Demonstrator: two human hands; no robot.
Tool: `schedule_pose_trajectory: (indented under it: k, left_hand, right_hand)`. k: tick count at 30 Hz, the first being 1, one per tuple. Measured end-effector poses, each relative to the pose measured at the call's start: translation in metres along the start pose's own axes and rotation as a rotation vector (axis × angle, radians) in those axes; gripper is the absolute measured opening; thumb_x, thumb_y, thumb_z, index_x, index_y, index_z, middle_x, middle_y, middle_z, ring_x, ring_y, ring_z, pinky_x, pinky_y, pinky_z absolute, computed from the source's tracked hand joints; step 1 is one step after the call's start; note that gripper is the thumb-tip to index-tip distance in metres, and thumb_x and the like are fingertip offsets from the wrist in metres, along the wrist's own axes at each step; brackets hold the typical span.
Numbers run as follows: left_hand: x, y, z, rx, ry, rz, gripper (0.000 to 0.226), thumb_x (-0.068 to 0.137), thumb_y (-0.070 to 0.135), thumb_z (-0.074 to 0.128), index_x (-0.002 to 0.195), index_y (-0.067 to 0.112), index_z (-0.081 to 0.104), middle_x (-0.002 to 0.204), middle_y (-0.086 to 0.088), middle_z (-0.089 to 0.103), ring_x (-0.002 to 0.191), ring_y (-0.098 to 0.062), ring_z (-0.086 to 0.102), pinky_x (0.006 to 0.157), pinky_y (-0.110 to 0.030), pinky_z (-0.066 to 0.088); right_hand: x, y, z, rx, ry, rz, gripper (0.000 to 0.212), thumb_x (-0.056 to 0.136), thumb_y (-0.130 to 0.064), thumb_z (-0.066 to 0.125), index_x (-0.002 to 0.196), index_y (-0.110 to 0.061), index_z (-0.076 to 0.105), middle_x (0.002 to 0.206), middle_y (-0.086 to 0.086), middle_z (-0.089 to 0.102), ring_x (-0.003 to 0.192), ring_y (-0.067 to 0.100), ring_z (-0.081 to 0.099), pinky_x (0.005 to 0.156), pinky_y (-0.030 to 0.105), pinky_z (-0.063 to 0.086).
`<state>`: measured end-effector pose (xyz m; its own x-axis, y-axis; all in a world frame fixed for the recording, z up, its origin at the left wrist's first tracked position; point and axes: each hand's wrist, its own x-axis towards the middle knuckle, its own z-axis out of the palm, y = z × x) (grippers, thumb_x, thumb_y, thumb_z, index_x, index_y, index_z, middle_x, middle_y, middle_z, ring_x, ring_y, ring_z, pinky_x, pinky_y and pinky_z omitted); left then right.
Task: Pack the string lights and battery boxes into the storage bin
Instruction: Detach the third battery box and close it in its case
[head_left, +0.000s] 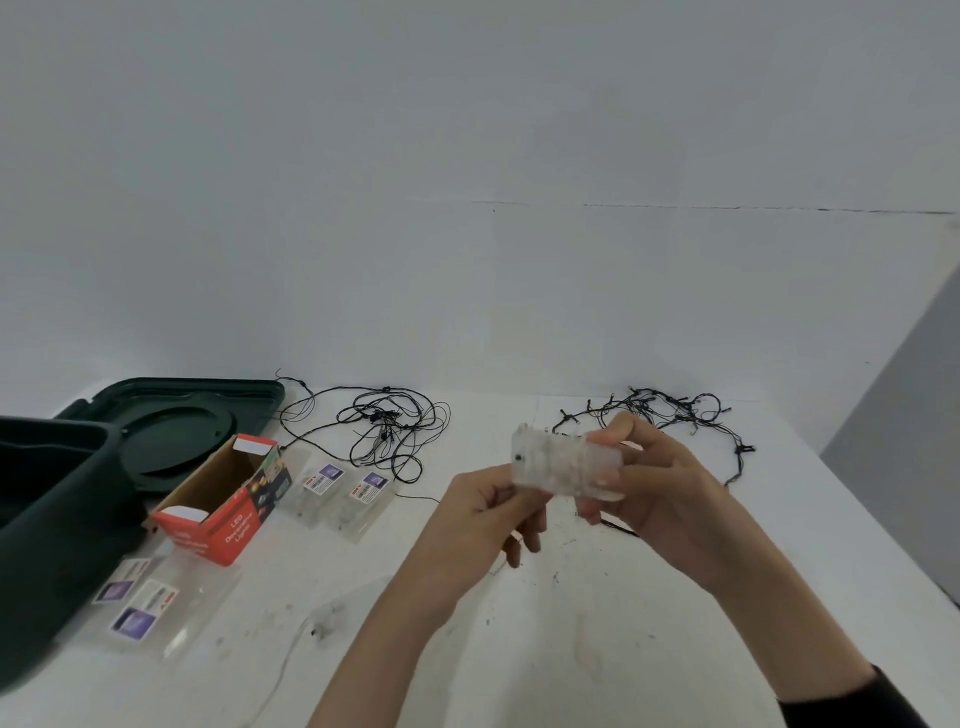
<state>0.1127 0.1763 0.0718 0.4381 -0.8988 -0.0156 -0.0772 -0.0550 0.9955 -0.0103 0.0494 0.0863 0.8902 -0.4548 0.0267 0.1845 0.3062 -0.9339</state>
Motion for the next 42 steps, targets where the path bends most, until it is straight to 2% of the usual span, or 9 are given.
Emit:
schedule_pose_trajectory:
  k: [7, 12, 16, 20, 23, 27, 31, 37, 42]
  left_hand:
    - [-0.004, -0.001, 0.000, -0.132, -0.053, -0.035, 0.020, 0.092, 0.020, 0.054, 0.100, 0.018, 0.072, 0.065, 0.005, 0.060, 0.044, -0.010, 0.046, 0.043, -0.018, 0.036]
    - [-0.010, 0.000, 0.003, -0.047, -0.039, -0.050, 0.020, 0.093, 0.015, 0.053, 0.105, 0.022, 0.068, 0.064, 0.006, 0.064, 0.044, -0.011, 0.048, 0.042, -0.019, 0.038]
    - [-0.013, 0.003, 0.012, 0.255, 0.034, -0.003, 0.026, 0.094, 0.017, 0.052, 0.111, 0.032, 0.065, 0.072, 0.006, 0.066, 0.044, -0.008, 0.050, 0.046, -0.019, 0.044]
    - [-0.017, 0.014, 0.017, 0.718, 0.100, 0.213, 0.025, 0.096, 0.028, 0.048, 0.116, 0.031, 0.064, 0.088, 0.006, 0.067, 0.057, -0.009, 0.049, 0.075, -0.027, 0.049]
    - [-0.016, 0.022, 0.015, 0.720, 0.154, 0.340, 0.023, 0.094, 0.032, 0.047, 0.098, 0.024, 0.068, 0.082, 0.006, 0.067, 0.063, -0.013, 0.053, 0.072, -0.035, 0.048]
    - [-0.003, 0.023, 0.009, 0.703, 0.209, 0.424, 0.020, 0.089, 0.034, 0.050, 0.087, 0.025, 0.068, 0.075, 0.009, 0.066, 0.057, 0.001, 0.048, 0.060, -0.017, 0.041]
    - [0.007, 0.028, 0.002, 0.721, 0.208, 0.422, 0.013, 0.091, 0.029, 0.058, 0.087, 0.027, 0.070, 0.080, 0.008, 0.067, 0.066, -0.003, 0.052, 0.064, -0.016, 0.040]
    - [0.012, 0.026, -0.007, 0.259, 0.081, 0.199, 0.021, 0.085, 0.018, 0.064, 0.072, 0.033, 0.070, 0.057, 0.013, 0.060, 0.046, -0.004, 0.039, 0.047, -0.016, 0.035]
    - [0.008, 0.016, 0.000, 0.004, 0.041, 0.022, 0.022, 0.089, 0.008, 0.058, 0.073, 0.018, 0.069, 0.047, 0.010, 0.053, 0.040, -0.007, 0.033, 0.040, -0.014, 0.023]
  right_hand:
    - [0.000, -0.001, 0.011, -0.125, 0.198, -0.176, 0.026, 0.064, 0.002, 0.070, 0.087, -0.006, 0.059, 0.064, 0.005, 0.063, 0.059, 0.022, 0.061, 0.058, 0.025, 0.050]
    - [0.000, -0.011, 0.010, -0.268, 0.374, -0.301, 0.021, 0.074, 0.006, 0.067, 0.089, -0.007, 0.061, 0.066, 0.003, 0.066, 0.060, 0.019, 0.062, 0.061, 0.024, 0.052]
    - [0.003, -0.008, 0.004, -0.781, 0.498, -0.400, 0.021, 0.078, 0.000, 0.071, 0.085, -0.019, 0.063, 0.065, -0.004, 0.065, 0.060, 0.013, 0.059, 0.062, 0.020, 0.049]
    - [-0.001, -0.009, -0.001, -1.008, 0.491, -0.401, 0.027, 0.078, -0.006, 0.070, 0.081, -0.031, 0.062, 0.066, 0.005, 0.060, 0.061, 0.015, 0.051, 0.059, 0.018, 0.041]
    - [-0.005, -0.010, -0.003, -0.990, 0.428, -0.333, 0.026, 0.077, -0.007, 0.069, 0.081, -0.031, 0.064, 0.070, 0.007, 0.064, 0.060, 0.020, 0.053, 0.060, 0.026, 0.045]
    - [-0.009, -0.010, -0.007, -0.920, 0.261, -0.186, 0.022, 0.074, -0.007, 0.071, 0.082, -0.027, 0.068, 0.069, 0.009, 0.065, 0.064, 0.032, 0.055, 0.061, 0.039, 0.048]
    - [-0.014, -0.013, -0.004, -0.656, 0.057, -0.040, 0.020, 0.067, -0.004, 0.067, 0.082, -0.017, 0.069, 0.067, 0.007, 0.063, 0.057, 0.017, 0.055, 0.056, 0.024, 0.047]
    - [-0.017, -0.019, -0.008, -0.212, -0.093, 0.020, 0.033, 0.048, -0.010, 0.080, 0.078, -0.011, 0.068, 0.074, 0.018, 0.060, 0.058, 0.025, 0.053, 0.053, 0.027, 0.046]
    - [-0.012, -0.018, -0.004, 0.023, 0.025, -0.086, 0.043, 0.044, -0.024, 0.090, 0.080, -0.015, 0.068, 0.070, 0.010, 0.062, 0.054, 0.023, 0.057, 0.053, 0.026, 0.049]
